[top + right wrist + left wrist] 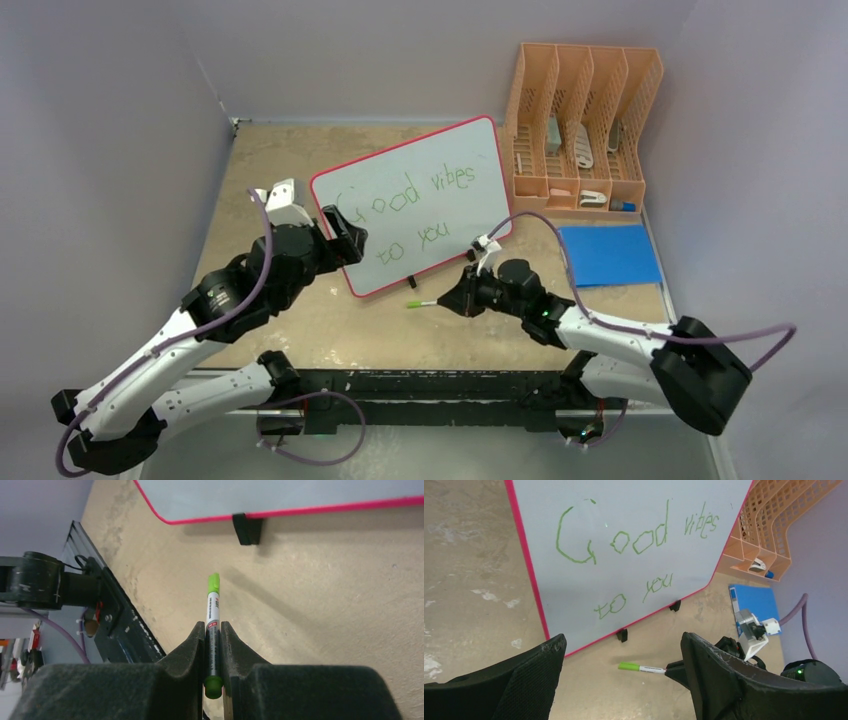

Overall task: Write a sentence on the whiteboard
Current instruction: Place the whiteboard marker at the center of the board, then reset both arms

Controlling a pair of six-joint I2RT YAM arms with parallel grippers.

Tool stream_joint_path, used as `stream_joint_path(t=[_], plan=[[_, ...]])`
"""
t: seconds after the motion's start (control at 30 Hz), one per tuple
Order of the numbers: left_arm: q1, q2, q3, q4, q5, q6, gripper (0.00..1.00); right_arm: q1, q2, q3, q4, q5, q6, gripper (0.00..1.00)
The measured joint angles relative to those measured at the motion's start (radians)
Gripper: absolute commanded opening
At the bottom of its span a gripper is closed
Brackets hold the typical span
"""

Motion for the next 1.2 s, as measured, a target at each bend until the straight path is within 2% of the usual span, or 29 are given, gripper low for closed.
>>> stream_joint_path(t=[0.13,0.27,0.37,0.53,0.8,1.0,1.1,1.2], plan=[[0.000,-0.004,0.036,-0.046,-0.044,0.021,0.84,-0.047,0.113,0.000,0.042,-0.071,0.013,0.00],[0.000,-0.021,0.055,-0.085,-0.081,0.041,0.85,-0.082,0.193,0.009,0.095,-0.120,0.034,0.09],[0.000,-0.042,0.055,-0.113,-0.098,0.057,0.87,-0.101,0.225,0.019,0.114,-0.131,0.045,0.20],[0.000,-0.095,0.055,-0.144,-0.120,0.080,0.87,-0.132,0.244,0.021,0.087,-0.112,0.048,0.44],[0.000,-0.156,0.055,-0.177,-0.142,0.106,0.89,-0.154,0.256,0.021,0.031,-0.054,0.047,0.66],[0.000,-0.158,0.055,-0.215,-0.147,0.117,0.96,-0.155,0.147,0.038,-0.106,0.103,0.039,0.77],[0.000,-0.176,0.055,-0.232,-0.155,0.124,0.99,-0.155,0.072,0.102,-0.193,0.238,0.028,0.83],[0.000,-0.211,0.055,-0.237,-0.163,0.137,1.00,-0.155,0.005,0.195,-0.258,0.415,0.003,0.86]])
